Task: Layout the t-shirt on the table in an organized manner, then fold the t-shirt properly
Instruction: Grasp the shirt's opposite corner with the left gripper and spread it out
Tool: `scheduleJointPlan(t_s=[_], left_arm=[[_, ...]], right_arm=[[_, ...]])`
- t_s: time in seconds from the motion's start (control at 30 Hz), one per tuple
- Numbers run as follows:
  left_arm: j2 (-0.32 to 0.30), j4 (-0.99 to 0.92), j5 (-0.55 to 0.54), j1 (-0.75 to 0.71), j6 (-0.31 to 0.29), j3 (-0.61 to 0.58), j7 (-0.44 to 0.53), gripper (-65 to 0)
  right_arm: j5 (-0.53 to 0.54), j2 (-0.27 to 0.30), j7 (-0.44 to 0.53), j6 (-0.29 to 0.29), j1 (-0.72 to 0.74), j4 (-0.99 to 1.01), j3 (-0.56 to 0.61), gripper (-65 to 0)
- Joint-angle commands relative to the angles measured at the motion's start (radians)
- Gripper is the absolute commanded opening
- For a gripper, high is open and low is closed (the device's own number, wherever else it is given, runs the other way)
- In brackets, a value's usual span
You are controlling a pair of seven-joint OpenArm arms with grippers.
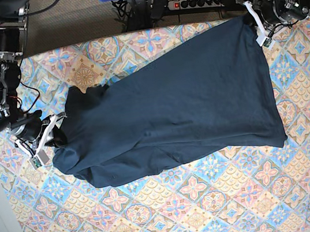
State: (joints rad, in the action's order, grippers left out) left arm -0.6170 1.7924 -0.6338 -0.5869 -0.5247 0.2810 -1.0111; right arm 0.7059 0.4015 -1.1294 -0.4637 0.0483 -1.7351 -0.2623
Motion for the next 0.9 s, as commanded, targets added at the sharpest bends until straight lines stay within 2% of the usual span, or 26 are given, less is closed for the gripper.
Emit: scheduleJointPlan(t_s=[0.0, 0.17, 0.3, 0.53, 0.63, 0.73, 0.8, 0.87], left_arm=[[-0.014, 0.013, -0.011, 0.003, -0.001, 0.044, 0.007, -55.5], [0.050, -0.049, -0.188, 0.063, -0.001, 0.320, -0.008, -43.6], [0.056, -0.173, -0.271, 0.210, 0.002, 0.438, -0.107, -41.7], [0.058, -0.382, -0.203, 0.476, 0.007, 0.436, -0.125, -41.7], [0.078, -0.397, -0.153, 0.512, 0.007, 0.426, -0.127, -41.7], [0.082, -0.395, -0.130, 0.517, 0.007, 0.335, -0.117, -41.7], [0.087, -0.395, -0.114, 0.517, 0.007, 0.286, -0.061, -41.7], [0.102, -0.403, -0.077, 0.529, 0.008, 0.229, 0.038, -41.7]], right_arm=[[0.008, 0.020, 0.025, 0.001, 0.020, -0.018, -0.007, -65.0], [0.008, 0.018, 0.027, 0.003, 0.022, -0.016, -0.013, -65.0], [0.007, 0.018, 0.027, 0.004, 0.020, -0.013, -0.015, -65.0], [-0.062, 0.020, 0.025, 0.004, 0.020, -0.013, -0.016, -65.0], [-0.114, 0.020, 0.028, 0.004, 0.022, -0.007, -0.012, -65.0], [-0.214, 0.020, 0.032, 0.004, 0.022, 0.044, -0.009, -65.0], [-0.282, 0.007, 0.038, 0.004, 0.029, 0.085, -0.010, -65.0], [-0.335, -0.016, 0.045, 0.004, 0.083, 0.116, -0.012, -65.0]])
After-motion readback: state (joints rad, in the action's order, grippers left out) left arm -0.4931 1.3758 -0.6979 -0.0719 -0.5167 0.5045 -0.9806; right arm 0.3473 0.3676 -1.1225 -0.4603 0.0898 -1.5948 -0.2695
